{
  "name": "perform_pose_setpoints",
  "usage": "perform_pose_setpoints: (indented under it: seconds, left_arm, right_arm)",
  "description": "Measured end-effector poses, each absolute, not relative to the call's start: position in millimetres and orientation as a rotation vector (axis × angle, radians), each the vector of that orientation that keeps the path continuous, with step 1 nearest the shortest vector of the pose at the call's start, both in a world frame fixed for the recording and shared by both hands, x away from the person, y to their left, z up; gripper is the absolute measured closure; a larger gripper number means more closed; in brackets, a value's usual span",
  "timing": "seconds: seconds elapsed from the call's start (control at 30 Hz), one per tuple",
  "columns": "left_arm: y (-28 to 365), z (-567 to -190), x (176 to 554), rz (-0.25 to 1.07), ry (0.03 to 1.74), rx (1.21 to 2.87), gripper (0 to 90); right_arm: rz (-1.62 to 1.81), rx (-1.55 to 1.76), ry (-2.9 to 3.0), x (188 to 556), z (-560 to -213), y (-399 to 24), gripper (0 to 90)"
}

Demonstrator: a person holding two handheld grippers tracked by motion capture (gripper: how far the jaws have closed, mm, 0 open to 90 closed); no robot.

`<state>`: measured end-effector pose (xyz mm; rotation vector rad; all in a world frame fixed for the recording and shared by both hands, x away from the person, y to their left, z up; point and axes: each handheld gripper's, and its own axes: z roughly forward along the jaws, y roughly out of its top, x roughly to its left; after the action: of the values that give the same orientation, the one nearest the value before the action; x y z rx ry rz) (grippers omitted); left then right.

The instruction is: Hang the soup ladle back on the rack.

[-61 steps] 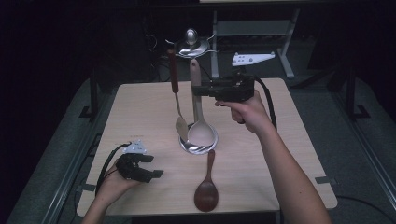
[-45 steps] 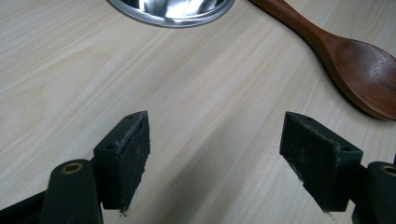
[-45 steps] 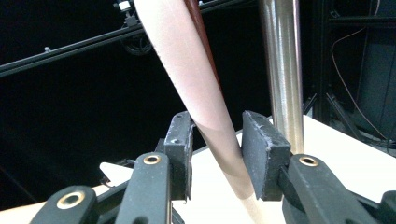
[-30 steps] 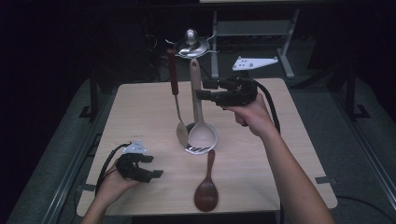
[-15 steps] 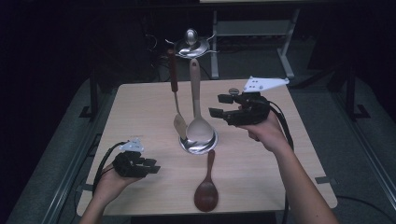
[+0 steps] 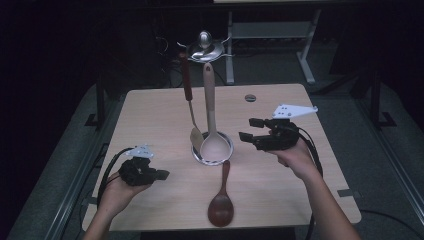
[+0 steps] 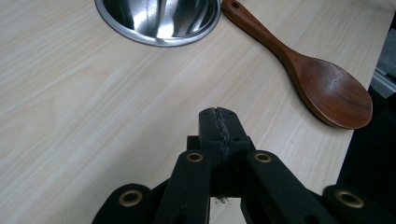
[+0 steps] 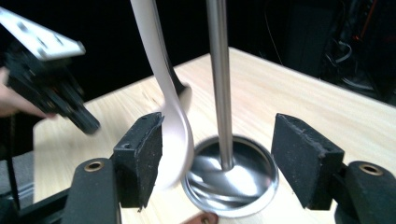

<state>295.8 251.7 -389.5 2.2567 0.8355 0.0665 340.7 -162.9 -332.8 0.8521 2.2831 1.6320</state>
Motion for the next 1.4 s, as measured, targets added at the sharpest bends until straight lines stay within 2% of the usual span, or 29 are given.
perform_pose_setpoints:
  seconds: [0.23, 0.5, 0.6, 0.7, 0.87, 1.1, 1.4]
  left_arm:
    - [248, -365, 301, 0.065, 0.803, 2.236, 89.9]
    - [235, -315, 312, 0.088, 0.719, 2.251, 89.8]
    - [230, -296, 317, 0.098, 0.695, 2.265, 85.5]
    - [224, -277, 322, 0.103, 0.668, 2.266, 89.8]
    - [217, -248, 327, 0.143, 0.627, 2.259, 89.9]
    - [209, -207, 336, 0.184, 0.576, 2.243, 89.9]
    - [206, -164, 351, 0.181, 0.550, 2.195, 89.9]
  right_arm:
    - [1.568, 0.898, 2.318, 341, -360, -171, 32.5]
    - [1.523, 0.953, 2.320, 348, -378, -181, 32.3]
    - [1.513, 0.976, 2.325, 350, -383, -182, 32.3]
    - [1.496, 0.981, 2.329, 352, -386, -183, 32.5]
    - [1.495, 0.987, 2.306, 358, -388, -181, 33.4]
    - [1.481, 0.973, 2.307, 375, -398, -168, 37.6]
    - [1.467, 0.871, 2.360, 408, -424, -130, 45.0]
